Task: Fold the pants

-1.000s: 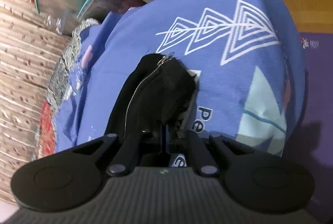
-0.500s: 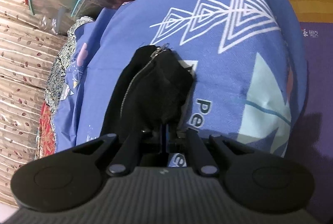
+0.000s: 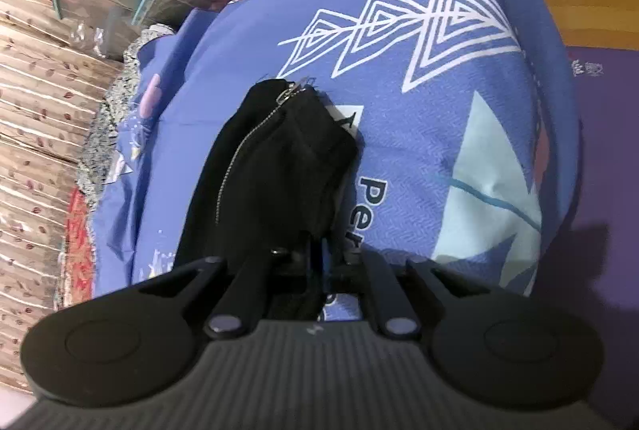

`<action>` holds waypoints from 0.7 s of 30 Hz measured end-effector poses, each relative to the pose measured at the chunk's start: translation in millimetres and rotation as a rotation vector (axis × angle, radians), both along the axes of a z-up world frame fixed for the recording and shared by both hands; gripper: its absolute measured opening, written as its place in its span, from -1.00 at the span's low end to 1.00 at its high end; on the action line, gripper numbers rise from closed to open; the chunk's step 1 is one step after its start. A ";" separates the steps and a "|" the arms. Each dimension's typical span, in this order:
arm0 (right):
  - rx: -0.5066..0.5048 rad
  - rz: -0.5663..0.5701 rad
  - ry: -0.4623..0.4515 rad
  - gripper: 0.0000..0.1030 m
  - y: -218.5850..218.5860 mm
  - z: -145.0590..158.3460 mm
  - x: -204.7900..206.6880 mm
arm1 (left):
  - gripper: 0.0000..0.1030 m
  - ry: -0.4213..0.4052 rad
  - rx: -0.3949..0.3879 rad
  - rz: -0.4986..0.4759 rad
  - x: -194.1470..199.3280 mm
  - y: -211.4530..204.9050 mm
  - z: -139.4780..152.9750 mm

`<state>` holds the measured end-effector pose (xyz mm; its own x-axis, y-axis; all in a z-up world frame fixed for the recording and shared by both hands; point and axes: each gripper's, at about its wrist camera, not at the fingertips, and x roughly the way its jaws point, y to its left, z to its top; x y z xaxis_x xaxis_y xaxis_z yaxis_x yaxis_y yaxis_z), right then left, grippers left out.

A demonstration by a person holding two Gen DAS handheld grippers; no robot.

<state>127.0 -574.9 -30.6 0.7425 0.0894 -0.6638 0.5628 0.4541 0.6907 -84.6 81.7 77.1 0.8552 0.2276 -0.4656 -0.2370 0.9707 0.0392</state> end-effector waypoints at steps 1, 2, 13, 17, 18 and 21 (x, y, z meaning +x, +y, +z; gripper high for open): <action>-0.008 -0.001 0.012 -0.77 1.0 1.3 2.0 | -0.51 0.056 -0.019 0.013 -5.8 -0.1 -12.2; -0.017 -0.003 0.023 -0.72 3.3 3.6 3.1 | -0.28 0.087 -0.037 0.035 -10.1 2.5 -19.5; -0.379 0.048 -0.049 -0.34 62.2 73.2 -17.6 | 0.63 -0.046 -0.556 0.207 -36.5 125.2 -7.7; -0.483 0.582 -0.229 -0.18 169.9 97.4 4.9 | 0.63 0.022 -0.693 0.150 11.5 156.4 -24.4; -0.481 0.728 -0.268 -0.14 203.1 100.7 9.1 | 0.63 0.046 -0.692 0.138 24.6 159.2 -28.8; -0.480 1.197 -0.382 0.01 319.7 105.9 7.2 | 0.62 0.123 -0.697 0.114 54.8 156.3 -44.8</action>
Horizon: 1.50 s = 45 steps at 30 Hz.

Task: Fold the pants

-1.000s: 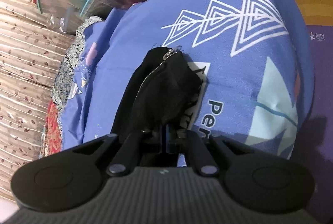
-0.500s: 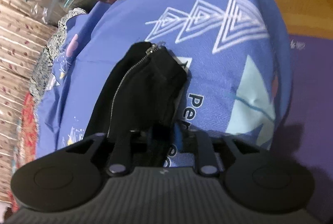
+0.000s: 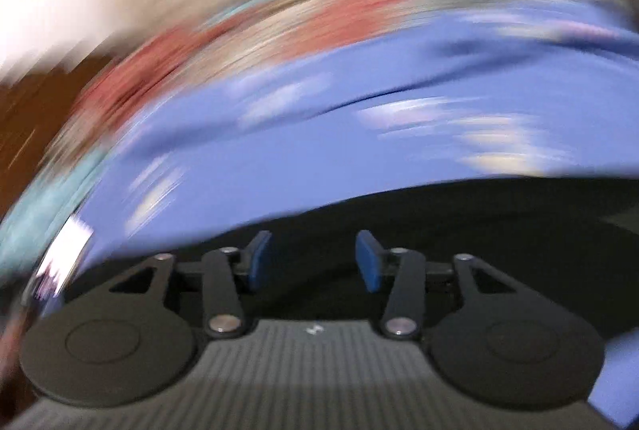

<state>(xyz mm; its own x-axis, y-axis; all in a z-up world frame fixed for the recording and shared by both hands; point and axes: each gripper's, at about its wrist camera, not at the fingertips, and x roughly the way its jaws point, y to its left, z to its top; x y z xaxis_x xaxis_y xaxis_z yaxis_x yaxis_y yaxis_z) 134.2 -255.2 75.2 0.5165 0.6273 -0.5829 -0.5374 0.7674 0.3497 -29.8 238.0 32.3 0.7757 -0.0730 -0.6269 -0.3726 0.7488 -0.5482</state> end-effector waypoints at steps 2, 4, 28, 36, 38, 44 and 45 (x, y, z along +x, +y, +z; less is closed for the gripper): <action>-0.057 0.273 -0.028 0.04 75.2 -3.8 -15.7 | 0.41 0.017 -0.028 -0.027 6.6 -9.0 -8.5; -0.107 0.480 -0.035 0.05 134.6 -11.8 -32.2 | 0.15 0.016 -0.040 -0.054 8.1 -16.6 -11.4; -0.245 0.786 0.141 -0.21 227.8 -57.4 -65.4 | 0.93 -0.063 0.081 0.081 -61.5 15.5 -3.0; -0.140 0.531 0.193 -0.16 200.1 -39.6 -13.7 | 0.92 -0.008 -0.022 -0.154 3.3 10.4 -34.9; -0.126 0.460 0.238 -0.14 201.1 -44.9 -4.7 | 0.06 0.021 0.012 -0.171 8.2 -7.9 -42.8; -0.270 0.473 0.292 -0.22 253.4 -93.3 -24.9 | -0.62 -0.112 0.142 -0.112 -2.6 -21.4 -2.5; -0.270 0.464 0.240 -0.22 264.5 -92.0 -30.2 | -0.63 -0.151 0.166 -0.109 -7.0 -23.6 9.7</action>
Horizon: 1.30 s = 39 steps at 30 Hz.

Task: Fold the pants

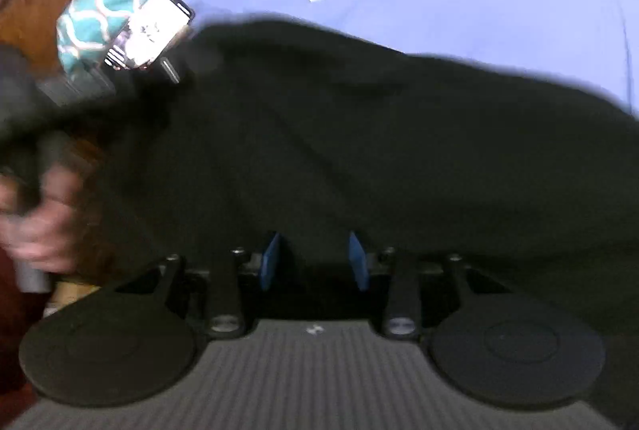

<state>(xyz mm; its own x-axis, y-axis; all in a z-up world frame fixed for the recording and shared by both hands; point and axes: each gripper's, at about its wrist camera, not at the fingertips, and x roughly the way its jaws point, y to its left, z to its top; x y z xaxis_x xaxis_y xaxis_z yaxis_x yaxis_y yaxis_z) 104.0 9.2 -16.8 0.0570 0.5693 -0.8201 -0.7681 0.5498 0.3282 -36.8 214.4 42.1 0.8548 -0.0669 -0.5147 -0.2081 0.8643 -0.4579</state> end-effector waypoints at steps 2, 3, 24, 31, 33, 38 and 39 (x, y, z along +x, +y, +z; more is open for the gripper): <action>0.068 -0.040 -0.060 -0.25 20.8 12.7 -0.6 | -0.63 -0.083 0.063 0.009 -10.2 -6.0 24.4; 0.112 -0.069 -0.077 -0.25 25.8 21.4 3.0 | -0.63 -0.118 0.093 0.016 -14.4 -9.3 34.1; 0.188 0.073 -0.034 -0.19 35.6 16.5 12.4 | 0.80 0.022 -0.176 0.309 -59.5 70.8 -33.2; 0.186 0.076 0.003 -0.16 42.2 9.5 6.7 | 0.24 0.175 -0.079 0.172 3.0 31.9 -53.0; 0.211 0.042 0.004 -0.16 26.8 18.0 13.8 | -0.09 0.217 0.002 0.184 19.2 26.7 -50.7; 0.238 -0.112 -0.064 -0.16 -39.9 31.1 28.0 | -0.45 0.199 0.104 0.220 19.7 18.2 -29.6; 0.239 -0.155 -0.077 -0.16 -55.6 31.3 31.4 | -0.45 0.205 0.133 0.226 19.4 14.2 -27.5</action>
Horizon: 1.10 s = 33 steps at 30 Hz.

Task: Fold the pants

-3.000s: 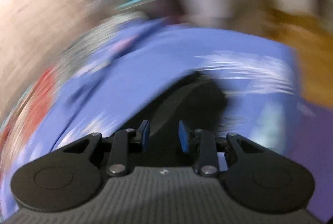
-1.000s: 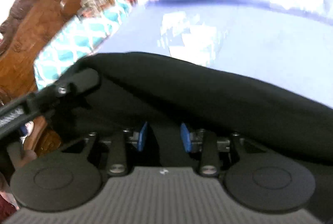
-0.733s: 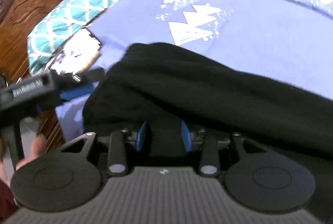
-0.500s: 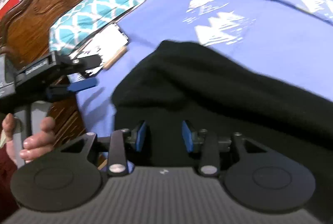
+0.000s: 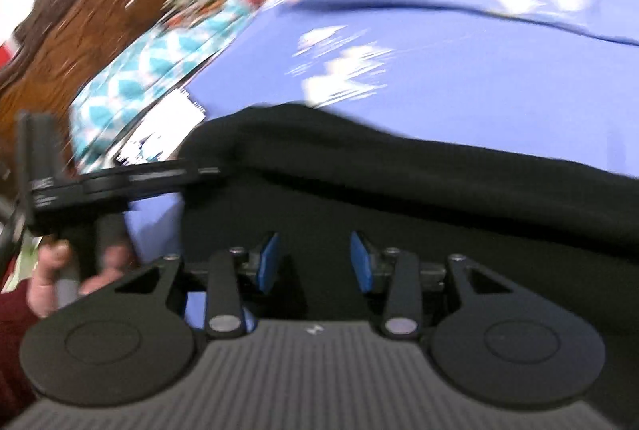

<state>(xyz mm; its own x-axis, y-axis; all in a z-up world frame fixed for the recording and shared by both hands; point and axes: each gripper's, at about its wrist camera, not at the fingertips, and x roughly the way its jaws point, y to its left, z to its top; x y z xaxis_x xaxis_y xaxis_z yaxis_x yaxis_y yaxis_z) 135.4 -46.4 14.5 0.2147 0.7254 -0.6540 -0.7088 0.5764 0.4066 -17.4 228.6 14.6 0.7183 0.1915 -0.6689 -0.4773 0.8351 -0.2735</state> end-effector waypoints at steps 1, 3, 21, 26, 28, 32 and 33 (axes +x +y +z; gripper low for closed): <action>-0.003 -0.061 -0.008 -0.16 -19.2 -1.2 5.5 | -0.45 0.028 0.035 -0.001 1.3 -5.1 -1.0; -0.035 -0.185 -0.013 -0.16 -51.4 -8.7 19.2 | -0.33 0.076 0.069 0.001 5.4 -10.7 -7.7; 0.045 -0.549 0.053 -0.16 -221.6 -26.9 24.3 | 0.34 -0.027 0.118 -0.132 37.4 -87.3 50.1; 0.050 -0.741 0.021 -0.16 -302.5 -26.0 19.9 | 0.34 0.073 0.097 -0.302 82.5 -149.2 20.0; 0.042 -0.852 0.023 -0.16 -342.5 -30.5 16.6 | 0.34 0.111 0.095 -0.342 94.0 -167.7 8.1; 0.158 -1.058 0.057 -0.16 -422.9 -36.5 1.7 | 0.34 0.170 0.100 -0.415 106.3 -202.4 -6.2; 0.164 -1.116 0.055 -0.16 -436.8 -36.8 -1.9 | 0.34 0.183 0.110 -0.435 108.7 -212.2 -8.8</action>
